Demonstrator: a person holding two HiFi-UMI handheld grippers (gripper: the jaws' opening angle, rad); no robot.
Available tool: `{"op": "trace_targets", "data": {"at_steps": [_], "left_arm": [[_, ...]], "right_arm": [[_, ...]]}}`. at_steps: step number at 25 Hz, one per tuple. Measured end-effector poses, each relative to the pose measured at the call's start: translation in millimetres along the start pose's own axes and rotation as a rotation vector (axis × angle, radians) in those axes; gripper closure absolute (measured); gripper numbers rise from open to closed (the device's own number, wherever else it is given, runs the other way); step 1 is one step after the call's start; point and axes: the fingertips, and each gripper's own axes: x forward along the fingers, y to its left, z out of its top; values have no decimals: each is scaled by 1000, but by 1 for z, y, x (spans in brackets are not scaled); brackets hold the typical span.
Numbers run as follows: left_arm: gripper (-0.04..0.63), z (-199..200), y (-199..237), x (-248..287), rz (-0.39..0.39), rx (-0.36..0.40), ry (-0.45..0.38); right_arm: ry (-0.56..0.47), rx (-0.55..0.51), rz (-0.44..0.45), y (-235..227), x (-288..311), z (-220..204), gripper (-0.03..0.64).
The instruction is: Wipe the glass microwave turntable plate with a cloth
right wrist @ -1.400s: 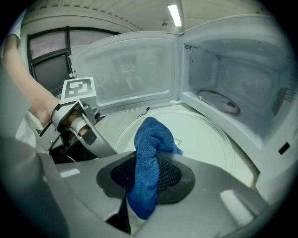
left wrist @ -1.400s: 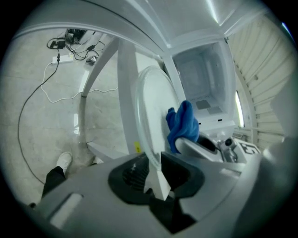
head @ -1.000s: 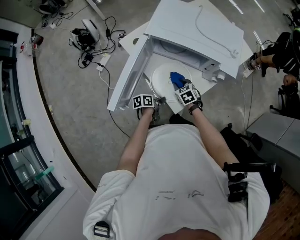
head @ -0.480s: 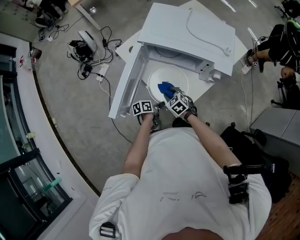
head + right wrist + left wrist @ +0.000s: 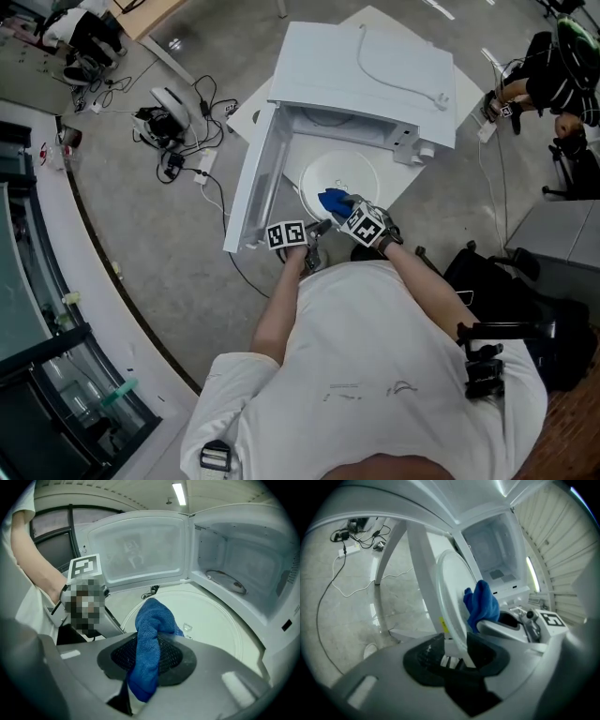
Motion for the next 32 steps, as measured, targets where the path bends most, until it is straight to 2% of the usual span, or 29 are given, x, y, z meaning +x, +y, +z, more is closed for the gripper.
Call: {"op": "trace_targets", "data": {"at_steps": [2,6,9,11,15,17,21,23,26,28,32], "left_arm": [[450,-2,2,-2,-13,-10,-3],[448,3,-1,-5,-63,-5,-49],[449,5,-4,-11,-74,64,-53],[411,4,-7,-13,-101,86,-51],[306,12,-15,-11,-214,-18,-114],[297,18,-11,-7,-217,-65,-145],[298,22,-5,2,-216,-108,-158],[329,27,-4,6,-229,-137,-179],[453,30,1,8,-189,-111,-199],[476,30,3,7,-176,-88,-201],[544,30,-6,-3,-220,-111,-210]], "right_arm": [[-6,18,9,3,-1,-1,517],[-70,121,-4,-2,-2,-5,518],[-171,170,-15,-6,-15,6,518],[-229,203,-38,-8,-26,14,518],[-294,242,-76,-10,-47,25,518],[-315,254,-88,-9,-55,29,518],[-334,275,-117,-9,-68,29,518],[-333,286,-136,-11,-73,24,518],[-325,308,-155,-12,-78,15,518],[-322,323,-165,-14,-81,11,518],[-342,347,-179,-16,-85,10,518]]}}
